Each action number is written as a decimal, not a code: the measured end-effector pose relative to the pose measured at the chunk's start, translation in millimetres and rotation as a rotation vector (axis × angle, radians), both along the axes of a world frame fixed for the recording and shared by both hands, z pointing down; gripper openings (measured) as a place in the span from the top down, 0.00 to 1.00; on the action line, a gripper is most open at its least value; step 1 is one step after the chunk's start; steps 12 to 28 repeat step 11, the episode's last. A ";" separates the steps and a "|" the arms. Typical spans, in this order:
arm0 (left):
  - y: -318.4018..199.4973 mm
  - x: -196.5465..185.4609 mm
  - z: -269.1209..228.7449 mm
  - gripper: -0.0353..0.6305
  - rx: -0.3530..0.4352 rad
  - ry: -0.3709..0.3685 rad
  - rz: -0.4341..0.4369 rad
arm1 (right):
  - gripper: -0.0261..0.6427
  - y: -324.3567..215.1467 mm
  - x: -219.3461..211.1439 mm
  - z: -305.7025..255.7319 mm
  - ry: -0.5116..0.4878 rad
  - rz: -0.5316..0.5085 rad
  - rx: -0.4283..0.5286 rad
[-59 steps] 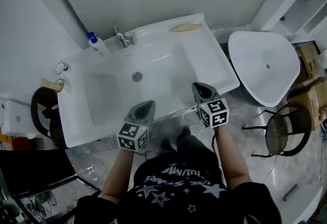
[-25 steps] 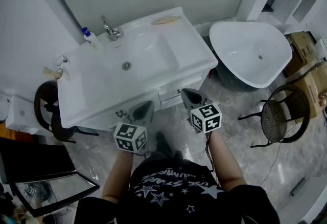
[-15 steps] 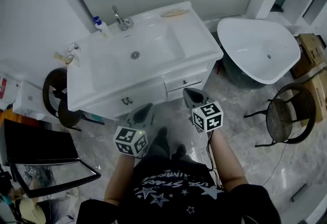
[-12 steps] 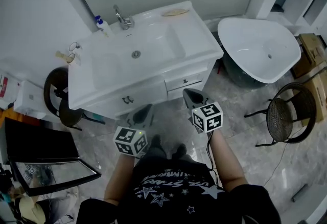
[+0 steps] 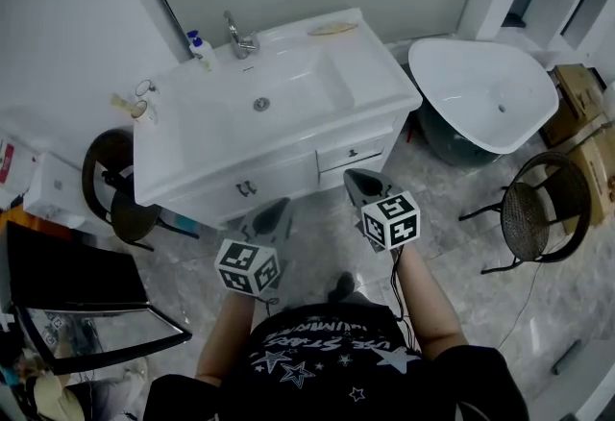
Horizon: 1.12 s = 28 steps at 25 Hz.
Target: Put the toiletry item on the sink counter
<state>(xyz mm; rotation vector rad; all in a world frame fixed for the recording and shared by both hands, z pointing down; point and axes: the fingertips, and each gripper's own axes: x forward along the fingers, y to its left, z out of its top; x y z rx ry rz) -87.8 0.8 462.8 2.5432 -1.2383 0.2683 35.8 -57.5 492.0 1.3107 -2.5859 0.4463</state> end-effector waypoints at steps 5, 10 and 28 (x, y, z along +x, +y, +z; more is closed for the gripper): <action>21.2 -38.5 1.7 0.92 -0.010 0.015 -0.003 | 0.94 23.3 -36.3 -2.0 -0.002 0.001 -0.006; 36.4 -70.4 0.2 0.92 -0.013 0.021 0.003 | 0.94 47.3 -74.2 -4.4 -0.007 -0.014 -0.017; 39.7 -76.3 0.0 0.92 -0.014 0.021 0.006 | 0.94 52.1 -81.5 -4.4 -0.004 -0.016 -0.020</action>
